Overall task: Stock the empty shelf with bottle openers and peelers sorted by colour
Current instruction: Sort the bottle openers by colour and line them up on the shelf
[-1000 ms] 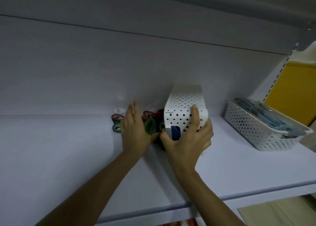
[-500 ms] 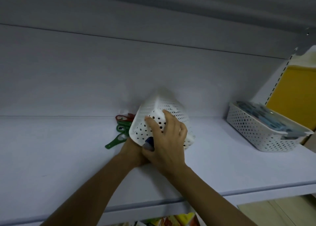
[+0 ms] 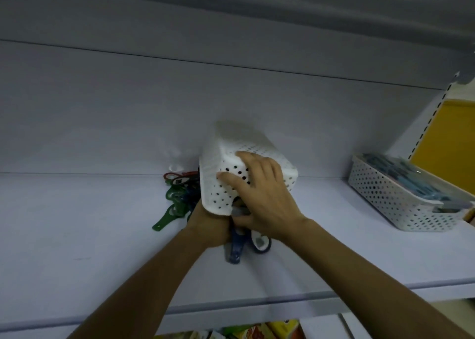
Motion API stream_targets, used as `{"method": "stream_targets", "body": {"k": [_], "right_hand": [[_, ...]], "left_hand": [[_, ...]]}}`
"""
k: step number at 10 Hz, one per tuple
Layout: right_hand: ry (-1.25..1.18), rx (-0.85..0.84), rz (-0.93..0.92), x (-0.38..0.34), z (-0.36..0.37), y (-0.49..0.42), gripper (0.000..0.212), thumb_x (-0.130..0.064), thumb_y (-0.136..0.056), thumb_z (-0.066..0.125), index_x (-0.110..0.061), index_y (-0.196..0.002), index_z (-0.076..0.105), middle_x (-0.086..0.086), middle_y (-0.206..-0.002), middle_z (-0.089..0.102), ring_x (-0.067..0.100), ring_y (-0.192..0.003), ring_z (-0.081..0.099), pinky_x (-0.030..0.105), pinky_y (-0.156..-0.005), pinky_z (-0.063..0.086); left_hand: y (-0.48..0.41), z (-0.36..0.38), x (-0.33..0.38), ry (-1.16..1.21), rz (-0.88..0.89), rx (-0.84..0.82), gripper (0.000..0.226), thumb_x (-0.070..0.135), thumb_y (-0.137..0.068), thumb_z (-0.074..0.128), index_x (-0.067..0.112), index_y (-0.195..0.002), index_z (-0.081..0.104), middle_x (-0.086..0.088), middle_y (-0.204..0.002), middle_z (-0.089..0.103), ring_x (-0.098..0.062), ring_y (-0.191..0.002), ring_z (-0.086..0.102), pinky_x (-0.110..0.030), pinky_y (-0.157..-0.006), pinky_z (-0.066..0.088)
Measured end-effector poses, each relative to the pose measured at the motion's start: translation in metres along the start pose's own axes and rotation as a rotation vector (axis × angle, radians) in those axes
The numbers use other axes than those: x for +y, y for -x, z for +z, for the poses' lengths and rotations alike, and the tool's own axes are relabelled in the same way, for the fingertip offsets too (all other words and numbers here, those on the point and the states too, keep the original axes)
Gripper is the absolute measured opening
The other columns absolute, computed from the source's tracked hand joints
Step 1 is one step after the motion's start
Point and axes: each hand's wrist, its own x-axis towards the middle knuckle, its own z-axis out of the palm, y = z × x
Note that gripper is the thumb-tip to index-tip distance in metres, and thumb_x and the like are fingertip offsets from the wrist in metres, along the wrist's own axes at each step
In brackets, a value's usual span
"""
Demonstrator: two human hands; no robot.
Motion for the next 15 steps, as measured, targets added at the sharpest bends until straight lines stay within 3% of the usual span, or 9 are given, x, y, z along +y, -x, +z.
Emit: {"method": "stream_targets", "body": {"k": [1,3,5,7,9,10,11,12,15], "right_hand": [[-0.077,0.084,0.081,0.012,-0.004,0.009,0.083,-0.033,-0.054,0.082,-0.023,-0.126,0.041,0.026,-0.133,0.046,0.040,-0.120,0.042,0.052,-0.098,0.035],[-0.212,0.266,0.325,0.040,-0.010,0.032,0.084,-0.037,-0.060,0.081,-0.025,-0.129,0.036,0.023,-0.139,0.036,0.033,-0.126,0.033,0.044,-0.102,0.031],[-0.362,0.495,0.707,0.066,-0.005,0.078,0.080,-0.037,-0.066,0.078,-0.020,-0.133,0.036,0.012,-0.135,0.038,0.026,-0.126,0.037,0.047,-0.103,0.038],[-0.424,0.586,0.867,0.082,0.001,0.104,0.078,-0.032,-0.069,0.078,-0.018,-0.132,0.036,0.006,-0.133,0.039,0.020,-0.126,0.037,0.032,-0.107,0.033],[-0.441,0.610,0.876,0.082,0.008,0.104,0.078,-0.033,-0.069,0.077,-0.019,-0.133,0.034,0.003,-0.133,0.037,0.017,-0.126,0.035,0.022,-0.103,0.030],[-0.439,0.604,0.888,0.081,0.009,0.104,0.078,-0.035,-0.068,0.076,-0.021,-0.133,0.034,0.002,-0.133,0.037,0.016,-0.125,0.034,0.017,-0.101,0.028],[-0.431,0.610,0.901,0.076,0.005,0.100,0.078,-0.032,-0.069,0.078,-0.018,-0.133,0.035,0.005,-0.132,0.037,0.018,-0.124,0.035,0.031,-0.105,0.034],[-0.405,0.584,0.854,0.065,-0.001,0.094,0.079,-0.032,-0.068,0.077,-0.013,-0.133,0.037,0.011,-0.131,0.037,0.024,-0.125,0.035,0.048,-0.104,0.035],[-0.411,0.592,0.676,0.059,-0.022,0.088,0.081,-0.032,-0.065,0.078,-0.026,-0.130,0.031,0.011,-0.136,0.033,0.021,-0.128,0.035,0.026,-0.105,0.036]], "left_hand": [[-0.004,-0.007,0.007,0.076,0.140,0.128,0.048,0.021,-0.081,0.066,0.020,-0.127,0.053,-0.001,-0.129,0.058,-0.012,-0.115,0.054,-0.017,-0.097,0.041],[-0.024,-0.041,0.011,-0.526,0.499,-0.215,0.062,0.050,-0.086,0.052,0.029,-0.143,0.036,-0.004,-0.145,0.040,-0.022,-0.133,0.033,-0.035,-0.110,0.027],[-0.056,-0.063,0.027,-0.366,0.292,-0.607,0.083,0.031,-0.069,0.081,0.026,-0.141,0.040,-0.003,-0.134,0.047,-0.021,-0.117,0.046,-0.031,-0.098,0.041],[-0.063,-0.070,0.030,-0.165,0.184,-0.653,0.072,0.039,-0.064,0.084,0.029,-0.130,0.056,0.011,-0.132,0.053,-0.010,-0.117,0.049,-0.025,-0.102,0.037],[-0.057,-0.089,0.046,-0.239,0.221,-0.370,0.025,0.049,-0.078,0.069,0.024,-0.083,0.068,0.014,-0.063,0.054,-0.005,-0.058,0.050,-0.021,-0.054,0.033],[-0.019,-0.066,0.068,-0.101,0.332,-0.111,0.041,0.066,-0.085,0.043,0.028,-0.091,0.059,0.012,-0.077,0.058,-0.001,-0.065,0.052,-0.024,-0.061,0.040],[0.036,-0.022,0.090,-0.039,0.558,-0.388,0.068,0.078,-0.077,0.040,0.044,-0.136,0.031,0.012,-0.138,0.039,-0.007,-0.125,0.037,-0.025,-0.101,0.033],[0.045,0.011,0.088,-0.133,0.585,-0.472,0.073,0.064,-0.090,0.035,0.035,-0.150,0.005,0.009,-0.159,-0.002,-0.007,-0.144,-0.011,-0.032,-0.117,0.000],[0.009,0.024,0.094,-0.509,0.612,0.026,0.055,0.032,-0.091,0.047,0.011,-0.141,0.040,-0.006,-0.146,0.039,-0.024,-0.132,0.036,-0.034,-0.101,0.030]]}}
